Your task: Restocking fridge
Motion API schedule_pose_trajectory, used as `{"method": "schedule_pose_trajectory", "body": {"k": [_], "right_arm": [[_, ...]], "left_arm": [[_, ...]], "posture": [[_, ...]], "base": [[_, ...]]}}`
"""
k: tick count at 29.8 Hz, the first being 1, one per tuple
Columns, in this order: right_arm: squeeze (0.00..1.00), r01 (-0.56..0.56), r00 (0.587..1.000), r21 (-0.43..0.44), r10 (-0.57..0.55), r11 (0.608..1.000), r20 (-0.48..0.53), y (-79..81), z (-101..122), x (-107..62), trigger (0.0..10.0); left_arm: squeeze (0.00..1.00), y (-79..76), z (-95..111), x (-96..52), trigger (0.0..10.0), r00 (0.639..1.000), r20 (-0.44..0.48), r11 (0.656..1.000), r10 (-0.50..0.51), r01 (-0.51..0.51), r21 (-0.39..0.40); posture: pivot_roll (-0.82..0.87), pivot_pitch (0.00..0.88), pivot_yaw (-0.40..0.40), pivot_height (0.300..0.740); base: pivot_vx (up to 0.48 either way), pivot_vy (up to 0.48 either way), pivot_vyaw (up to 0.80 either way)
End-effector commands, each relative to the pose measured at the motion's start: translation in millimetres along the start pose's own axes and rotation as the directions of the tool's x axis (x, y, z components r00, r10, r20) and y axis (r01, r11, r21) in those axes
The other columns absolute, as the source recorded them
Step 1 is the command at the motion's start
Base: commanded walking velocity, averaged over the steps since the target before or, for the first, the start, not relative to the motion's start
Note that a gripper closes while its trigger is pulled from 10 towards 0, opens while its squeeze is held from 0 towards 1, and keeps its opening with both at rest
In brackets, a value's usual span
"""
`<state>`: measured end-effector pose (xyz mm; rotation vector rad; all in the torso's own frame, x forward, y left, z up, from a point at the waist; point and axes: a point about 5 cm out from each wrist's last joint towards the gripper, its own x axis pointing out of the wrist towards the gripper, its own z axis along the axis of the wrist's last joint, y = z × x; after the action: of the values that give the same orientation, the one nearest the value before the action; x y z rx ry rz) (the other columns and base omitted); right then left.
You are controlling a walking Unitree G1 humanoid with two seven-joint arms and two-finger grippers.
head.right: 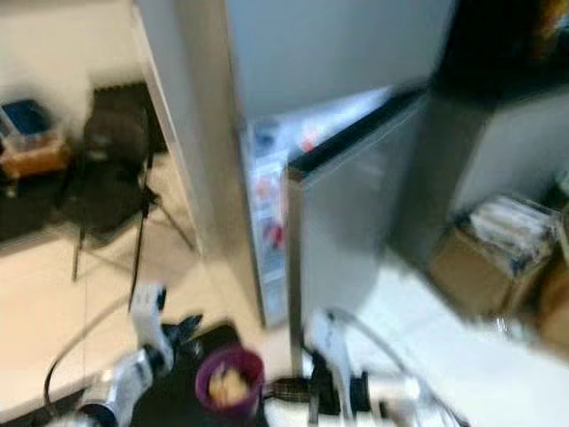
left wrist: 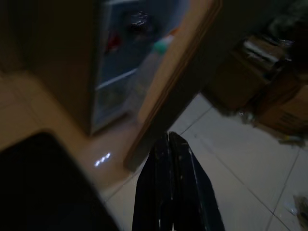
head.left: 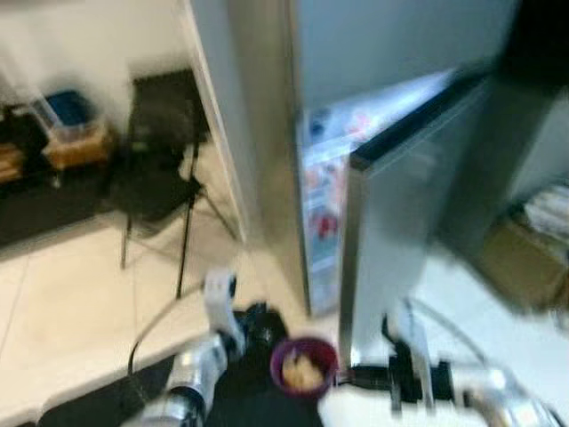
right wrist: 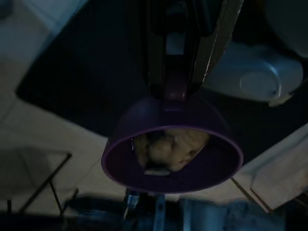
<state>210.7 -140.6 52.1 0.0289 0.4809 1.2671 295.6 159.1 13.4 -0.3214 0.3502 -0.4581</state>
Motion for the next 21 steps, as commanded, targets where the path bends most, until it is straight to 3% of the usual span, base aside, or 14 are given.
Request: {"method": "schedule_pose_trajectory", "body": {"k": [1, 16, 21], "right_arm": [[0.0, 0.008, 1.0, -0.034, -0.007, 0.999, 0.019, -4.9, 10.6, -0.4, 10.0], [0.0, 0.005, 1.0, -0.031, -0.004, 1.0, 0.026, -4.1, 11.4, 1.6, 10.0], [0.0, 0.007, 1.0, -0.03, -0.006, 1.0, 0.03, -4.0, 11.8, 1.0, 10.0]], "left_arm": [[0.0, 3.6, -11.5, -6.9, 10.0, 0.999, -0.028, 0.999, 0.027, -0.028, -0.031], [0.0, -3.3, -6.4, -2.8, 10.0, 1.0, 0.002, 0.999, -0.025, 0.025, 0.03], [0.0, -13.2, -6.5, 0.1, 10.0, 0.992, -0.003, 0.99, -0.126, 0.126, 0.06]], "posture": [[-0.09, 0.0, 0.043, 0.74], [-0.09, 0.0, 0.045, 0.74], [-0.09, 0.0, 0.049, 0.74]], "base": [[0.48, 0.0, 0.0], [0.0, 0.0, 0.0], [0.0, -0.439, 0.0]]}}
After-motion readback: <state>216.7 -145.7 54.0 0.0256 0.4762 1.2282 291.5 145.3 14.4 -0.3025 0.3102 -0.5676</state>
